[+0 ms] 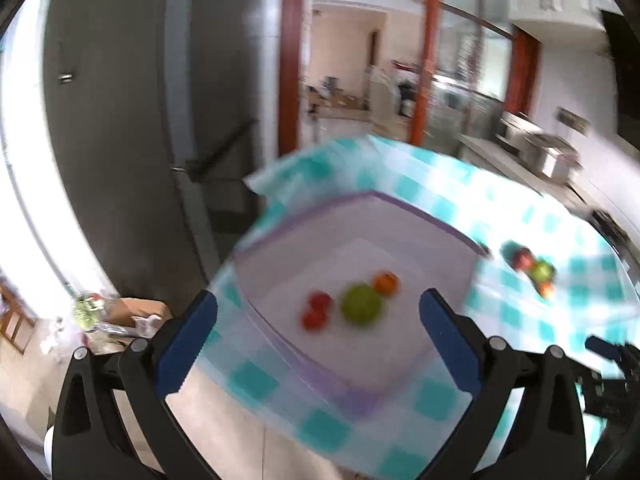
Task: Organize fruits
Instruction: 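Withdraw both tools from the box back to the fruit cluster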
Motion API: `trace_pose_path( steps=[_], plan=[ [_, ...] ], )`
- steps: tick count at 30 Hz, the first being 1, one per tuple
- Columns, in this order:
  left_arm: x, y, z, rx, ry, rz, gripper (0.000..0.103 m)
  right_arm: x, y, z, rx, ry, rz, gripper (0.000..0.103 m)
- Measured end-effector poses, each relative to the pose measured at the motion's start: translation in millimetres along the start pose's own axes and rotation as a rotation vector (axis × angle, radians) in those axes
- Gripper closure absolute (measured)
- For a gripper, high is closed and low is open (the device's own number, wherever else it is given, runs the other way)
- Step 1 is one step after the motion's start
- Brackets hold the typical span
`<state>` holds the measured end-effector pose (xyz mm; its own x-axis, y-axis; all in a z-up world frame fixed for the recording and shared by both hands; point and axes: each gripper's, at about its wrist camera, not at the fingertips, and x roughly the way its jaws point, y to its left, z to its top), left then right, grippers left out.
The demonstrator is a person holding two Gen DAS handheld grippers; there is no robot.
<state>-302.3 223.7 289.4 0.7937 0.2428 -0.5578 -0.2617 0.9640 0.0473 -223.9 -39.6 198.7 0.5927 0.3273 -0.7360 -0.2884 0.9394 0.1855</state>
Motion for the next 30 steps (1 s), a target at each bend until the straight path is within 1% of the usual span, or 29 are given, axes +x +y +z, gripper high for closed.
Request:
trace_pose_path(
  steps=[1,3,5,7,8,10,13,16,18,22,25,30],
  plan=[
    [-7.9,-11.4,-6.2,0.054,0.005,-0.041,0.002,-5.9,-12.7,-7.5,0.024,0.012,-0.044,0.016],
    [-12.6,-30.2,-19.4,0.143,0.003,-0.088,0.002,-9.3,-30.4,-14.5,0.066,0.030,-0.101,0.016],
    [-16.9,-51.2,-28.8,0.212,0.011,-0.158,0.002,-10.3,-47.1,-20.8,0.111,0.048,-0.141,0.016],
    [-15.8,-69.6,-35.8,0.238,0.040,-0.226,0.002,-2.5,-51.3,-27.5,0.121,0.056,-0.172,0.016],
    [-8.4,-76.9,-44.5,0.250,0.058,-0.248,0.002,-2.0,-53.6,-29.6,0.112,0.058,-0.185,0.016],
    [-0.1,-93.9,-52.2,0.285,0.092,-0.278,0.002,0.7,-59.7,-36.8,0.089,0.064,-0.202,0.016],
    [26.4,-121.9,-65.6,0.320,0.152,-0.319,0.002,4.6,-78.3,-45.9,0.082,0.081,-0.215,0.016],
    [49.8,-147.8,-75.4,0.366,0.204,-0.343,0.002,13.1,-103.9,-50.9,0.117,0.101,-0.222,0.016],
    [66.9,-167.7,-82.8,0.403,0.229,-0.354,0.002,25.8,-125.0,-48.3,0.163,0.115,-0.221,0.017],
    [103.8,-205.0,-95.3,0.490,0.299,-0.364,0.002,54.6,-153.3,-38.9,0.209,0.144,-0.214,0.019],
    [136.1,-229.2,-106.1,0.539,0.367,-0.350,0.002,92.2,-172.9,-22.4,0.211,0.166,-0.198,0.026],
    [188.7,-261.1,-118.1,0.564,0.464,-0.322,0.002,146.0,-206.3,9.6,0.229,0.154,-0.181,0.035]
  ],
)
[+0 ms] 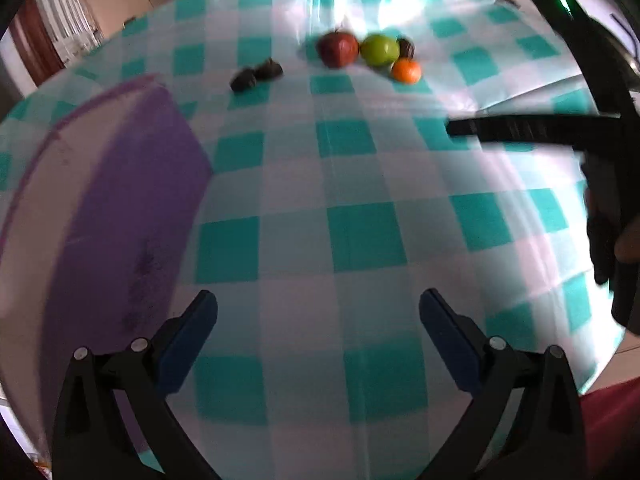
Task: Organize fruits
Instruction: 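Withdraw both tools from the box back to the fruit cluster, then grasp a dark date with the left tool while the right grasps a tangerine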
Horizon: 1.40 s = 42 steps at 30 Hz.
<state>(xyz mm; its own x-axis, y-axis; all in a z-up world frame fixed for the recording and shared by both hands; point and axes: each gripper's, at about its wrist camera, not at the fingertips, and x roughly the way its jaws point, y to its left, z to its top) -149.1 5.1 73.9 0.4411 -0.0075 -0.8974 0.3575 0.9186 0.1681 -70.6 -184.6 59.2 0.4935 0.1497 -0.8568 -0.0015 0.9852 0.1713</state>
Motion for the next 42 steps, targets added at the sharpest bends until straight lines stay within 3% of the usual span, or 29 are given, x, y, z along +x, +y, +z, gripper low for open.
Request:
trace_pose_path(
  steps=[7,14,19,21,26,28,31,34,37,38,39,42],
  plan=[
    [61.8,-11.9,44.0,0.009,0.025,0.033,0.002,67.6,-26.6,59.1,0.046,-0.022,-0.007,0.043],
    [98.3,3.0,100.7,-0.050,-0.054,0.084,0.002,103.3,-40.4,90.2,0.021,-0.070,-0.019,0.049],
    [124.1,31.2,147.7,-0.136,-0.089,0.139,0.005,110.9,-39.8,93.6,-0.052,-0.100,-0.030,0.061],
    [134.9,38.4,167.0,-0.147,-0.111,0.131,0.006,111.4,-40.1,89.0,-0.079,-0.123,-0.028,0.061],
    [157.7,70.1,203.5,-0.226,-0.154,0.226,0.006,113.4,-41.0,81.5,-0.086,-0.133,-0.020,0.061],
    [164.2,89.0,210.5,-0.288,-0.147,0.195,0.008,114.7,-41.7,81.3,-0.086,-0.133,-0.019,0.060],
    [171.2,113.8,221.4,-0.332,-0.145,0.218,0.010,116.9,-42.3,80.0,-0.086,-0.132,-0.019,0.060],
    [177.3,128.4,231.1,-0.361,-0.151,0.182,0.019,112.1,-39.8,81.8,-0.084,-0.132,-0.020,0.060],
    [179.4,125.8,239.3,-0.335,-0.168,0.153,0.041,112.1,-38.9,82.1,-0.085,-0.131,-0.020,0.060],
    [180.4,123.7,243.6,-0.314,-0.178,0.137,0.056,111.4,-38.0,83.2,-0.085,-0.131,-0.021,0.060],
    [180.7,121.0,246.3,-0.294,-0.183,0.127,0.064,111.6,-37.6,83.7,-0.085,-0.131,-0.022,0.060],
    [179.0,112.9,247.8,-0.256,-0.171,0.095,0.064,111.0,-36.7,86.2,-0.085,-0.130,-0.023,0.060]
  ],
)
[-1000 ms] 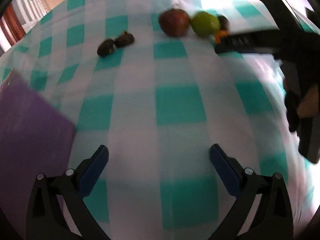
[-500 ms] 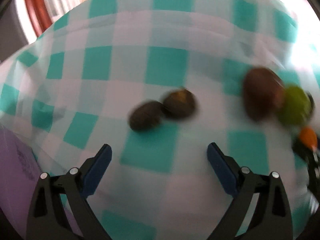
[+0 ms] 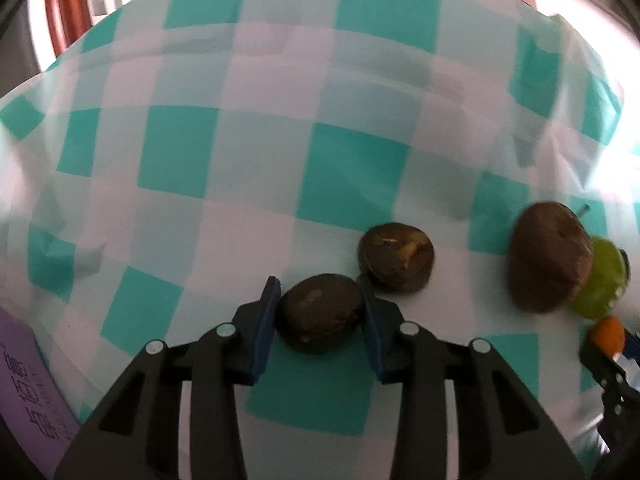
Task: Organize fruits
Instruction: 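Grasp a dark date with the left tool while the right grasps a tangerine, then carry the date and tangerine into the box and open both tools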
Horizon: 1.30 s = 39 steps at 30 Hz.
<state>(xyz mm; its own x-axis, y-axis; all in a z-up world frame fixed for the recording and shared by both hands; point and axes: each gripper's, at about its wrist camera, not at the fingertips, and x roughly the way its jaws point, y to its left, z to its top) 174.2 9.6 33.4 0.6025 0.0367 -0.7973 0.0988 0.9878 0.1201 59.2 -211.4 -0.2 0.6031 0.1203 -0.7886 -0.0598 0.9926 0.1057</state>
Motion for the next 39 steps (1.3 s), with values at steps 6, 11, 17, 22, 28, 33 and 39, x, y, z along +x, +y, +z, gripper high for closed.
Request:
trace_pose_path(
  steps=[6,11,17,22,28,33,39],
  plan=[
    [-39.4,-21.4,-46.6,0.017,0.026,-0.090,0.064,0.5,0.8,1.3,0.001,0.001,0.000,0.060],
    [-88.4,-37.4,-103.2,0.069,0.062,-0.148,0.064,-14.8,7.2,-9.3,-0.007,0.017,-0.025,0.061],
    [-161.6,-28.7,-178.1,0.090,0.108,-0.206,0.064,-93.9,20.3,-69.1,0.041,0.071,0.006,0.061],
    [-232.2,-11.8,-222.7,0.092,0.082,-0.189,0.064,-163.8,50.7,-107.8,0.004,0.071,0.032,0.061],
    [-316.6,19.2,-252.3,0.148,-0.008,-0.147,0.064,-228.4,98.2,-122.6,-0.016,0.006,0.072,0.061],
    [-372.4,52.5,-264.4,0.166,-0.097,-0.108,0.064,-265.2,145.8,-119.2,-0.083,-0.055,0.122,0.061],
    [-410.8,96.9,-273.9,0.121,-0.180,-0.051,0.064,-291.1,203.1,-108.0,-0.190,-0.092,0.176,0.061]
  ],
)
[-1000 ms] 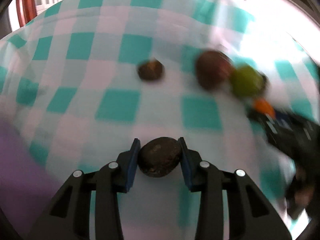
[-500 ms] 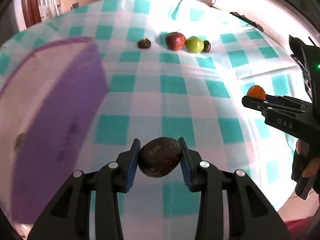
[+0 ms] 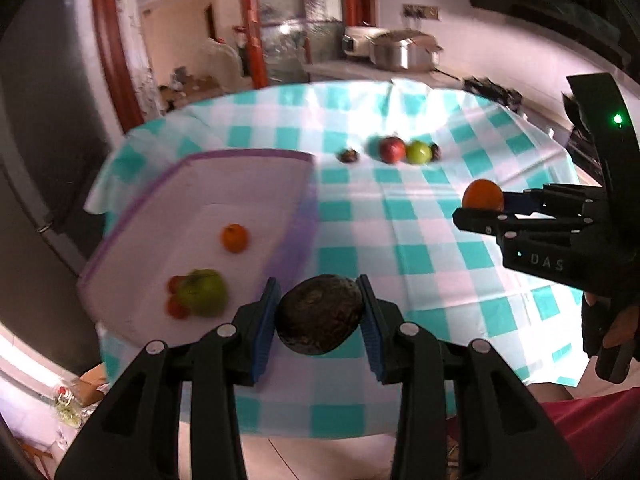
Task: Organize fruits
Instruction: 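Carry the date and tangerine into the box and open both tools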
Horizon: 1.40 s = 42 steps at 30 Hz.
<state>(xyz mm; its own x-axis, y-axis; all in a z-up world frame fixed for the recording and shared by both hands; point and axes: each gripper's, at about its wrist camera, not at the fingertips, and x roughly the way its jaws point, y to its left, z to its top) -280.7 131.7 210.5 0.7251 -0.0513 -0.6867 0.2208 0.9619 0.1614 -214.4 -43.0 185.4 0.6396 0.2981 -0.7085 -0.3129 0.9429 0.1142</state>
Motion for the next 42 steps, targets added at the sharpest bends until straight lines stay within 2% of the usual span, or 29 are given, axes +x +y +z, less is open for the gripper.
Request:
trace_pose_path(
  steps=[5,10,14,18,24,26,32,36,42],
  plan=[
    [-19.2,37.0,-12.7,-0.086,-0.022,0.055,0.064,-1.2,51.1,12.4,-0.111,-0.001,0.051,0.061],
    [-25.0,61.5,-30.9,-0.153,-0.004,0.083,0.064,6.7,89.9,8.4,-0.205,0.038,0.107,0.061],
    [-14.8,77.7,-35.9,-0.193,0.022,0.103,0.064,16.3,109.7,9.0,-0.265,0.071,0.150,0.061],
    [7.6,94.4,-26.1,-0.226,0.054,0.138,0.064,28.6,116.7,24.1,-0.289,0.082,0.196,0.061],
    [57.8,120.9,9.8,-0.182,0.138,0.178,0.064,71.2,118.9,71.2,-0.279,0.102,0.258,0.061],
    [81.9,130.3,24.6,-0.163,0.180,0.191,0.064,89.4,119.1,85.3,-0.305,0.122,0.251,0.061],
    [153.5,154.9,54.9,-0.146,0.332,0.178,0.064,156.5,117.7,116.1,-0.348,0.249,0.269,0.061],
    [200.7,168.6,62.4,-0.118,0.435,0.180,0.064,198.1,126.8,118.4,-0.441,0.357,0.256,0.061],
    [261.1,186.8,55.5,-0.093,0.587,0.171,0.064,240.4,132.8,109.4,-0.526,0.490,0.237,0.061]
  ],
)
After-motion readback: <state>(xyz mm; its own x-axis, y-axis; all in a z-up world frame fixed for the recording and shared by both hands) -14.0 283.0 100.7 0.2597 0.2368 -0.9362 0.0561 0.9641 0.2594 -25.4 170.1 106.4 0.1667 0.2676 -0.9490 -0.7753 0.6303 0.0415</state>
